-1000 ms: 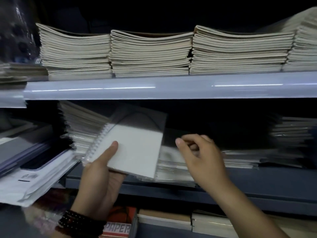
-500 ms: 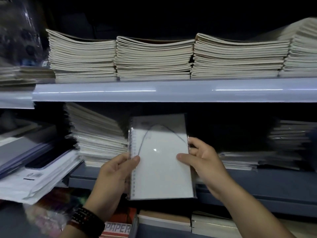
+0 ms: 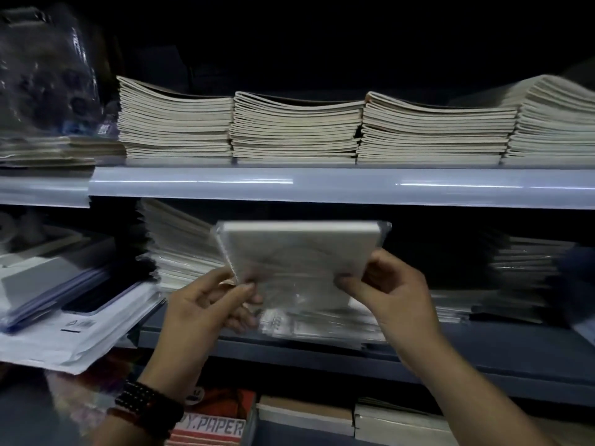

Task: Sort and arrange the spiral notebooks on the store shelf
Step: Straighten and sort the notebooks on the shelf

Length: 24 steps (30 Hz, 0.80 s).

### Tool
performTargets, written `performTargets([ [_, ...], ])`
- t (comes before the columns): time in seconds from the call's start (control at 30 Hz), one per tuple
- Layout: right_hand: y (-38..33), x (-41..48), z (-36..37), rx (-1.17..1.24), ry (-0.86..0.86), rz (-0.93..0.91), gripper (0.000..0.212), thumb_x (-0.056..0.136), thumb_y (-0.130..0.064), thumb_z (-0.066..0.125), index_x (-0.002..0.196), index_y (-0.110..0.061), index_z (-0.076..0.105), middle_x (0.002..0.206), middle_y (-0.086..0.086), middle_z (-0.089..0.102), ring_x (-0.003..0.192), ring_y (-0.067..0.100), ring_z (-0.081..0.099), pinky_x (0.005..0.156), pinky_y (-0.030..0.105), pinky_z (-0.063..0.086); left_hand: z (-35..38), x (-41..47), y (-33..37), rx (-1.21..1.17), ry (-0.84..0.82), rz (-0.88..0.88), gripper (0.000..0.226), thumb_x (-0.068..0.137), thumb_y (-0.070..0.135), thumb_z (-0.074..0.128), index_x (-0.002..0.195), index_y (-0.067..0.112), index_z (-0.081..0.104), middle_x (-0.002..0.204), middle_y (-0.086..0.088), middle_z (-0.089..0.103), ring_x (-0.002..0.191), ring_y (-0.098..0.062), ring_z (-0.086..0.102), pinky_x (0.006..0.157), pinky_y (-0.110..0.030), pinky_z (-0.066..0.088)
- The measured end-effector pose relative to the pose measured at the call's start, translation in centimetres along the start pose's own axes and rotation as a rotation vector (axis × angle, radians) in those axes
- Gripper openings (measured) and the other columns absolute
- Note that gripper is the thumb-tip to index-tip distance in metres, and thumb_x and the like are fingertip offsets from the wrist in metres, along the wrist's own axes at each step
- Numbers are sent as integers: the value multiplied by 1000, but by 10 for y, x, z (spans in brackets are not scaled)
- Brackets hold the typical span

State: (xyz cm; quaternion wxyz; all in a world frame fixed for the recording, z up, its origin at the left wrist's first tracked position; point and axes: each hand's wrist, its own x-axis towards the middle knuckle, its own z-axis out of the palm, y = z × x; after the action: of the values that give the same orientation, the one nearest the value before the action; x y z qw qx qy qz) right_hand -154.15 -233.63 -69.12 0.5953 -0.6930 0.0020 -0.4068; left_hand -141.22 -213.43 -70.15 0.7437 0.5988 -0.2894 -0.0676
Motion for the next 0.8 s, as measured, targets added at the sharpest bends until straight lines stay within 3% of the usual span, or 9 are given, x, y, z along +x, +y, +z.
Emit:
performTargets([
  [0.07,-3,-1,1,13,-4,-75,24,77,8,77,84,-15,77,90,5,76,88,14,72,82,25,56,-5,-1,1,-145,-20,-31,25,100,14,52,95,7,75,96,-30,72,68,-33,69,56,-35,58],
  [0.13,-1,-2,-1,-19,-23,-153,26,77,15,74,83,-10,77,97,6,75,96,19,71,85,29,53,-5,-3,6,-289,-41,-124,38,100,24,42,104,2,74,103,-26,73,76,-31,72,57,-36,61],
  [0.23,5,-2,-2,-83,-31,-121,30,76,13,75,80,-16,80,117,-3,68,112,17,65,93,28,51,-1,-6,11,-307,-35,-166,28,87,16,62,109,4,73,97,-16,76,77,-21,73,60,-29,61],
  [0.33,9,-4,1,-87,39,3,30,81,7,75,89,-22,81,122,-5,61,103,15,67,87,26,55,0,-6,4,-284,9,-163,35,81,1,70,115,6,72,97,-19,75,79,-21,72,68,-28,62],
  [0.47,6,-2,2,30,148,330,27,97,-13,61,115,-31,69,100,0,75,80,22,71,64,32,55,1,-4,-1,-302,76,-138,35,83,-6,67,116,5,70,91,-14,76,74,-16,73,64,-23,59],
  [0.57,3,-5,1,70,-77,552,22,96,-23,64,117,-17,68,93,4,77,72,23,72,52,29,51,1,-3,-3,-295,95,-138,42,85,-2,68,123,15,65,97,-15,77,81,-22,75,67,-27,61],
  [0.63,5,-7,1,95,-137,540,25,93,-10,66,118,-10,66,102,7,77,89,24,75,62,28,55,2,-1,-5,-322,93,-179,44,88,4,68,128,19,60,107,-16,76,92,-25,75,73,-32,63],
  [0.73,10,-3,-2,151,-19,490,27,92,-2,66,118,-8,65,104,7,77,97,24,74,77,32,56,3,4,-9,-399,-29,-270,49,84,11,73,131,12,60,120,-15,72,105,-26,71,92,-35,59],
  [0.8,13,3,-8,160,77,471,22,92,0,65,110,-11,67,98,4,78,91,19,75,76,27,56,3,5,-11,-340,-106,-306,53,77,9,82,127,11,65,111,-11,74,92,-26,72,84,-37,62],
])
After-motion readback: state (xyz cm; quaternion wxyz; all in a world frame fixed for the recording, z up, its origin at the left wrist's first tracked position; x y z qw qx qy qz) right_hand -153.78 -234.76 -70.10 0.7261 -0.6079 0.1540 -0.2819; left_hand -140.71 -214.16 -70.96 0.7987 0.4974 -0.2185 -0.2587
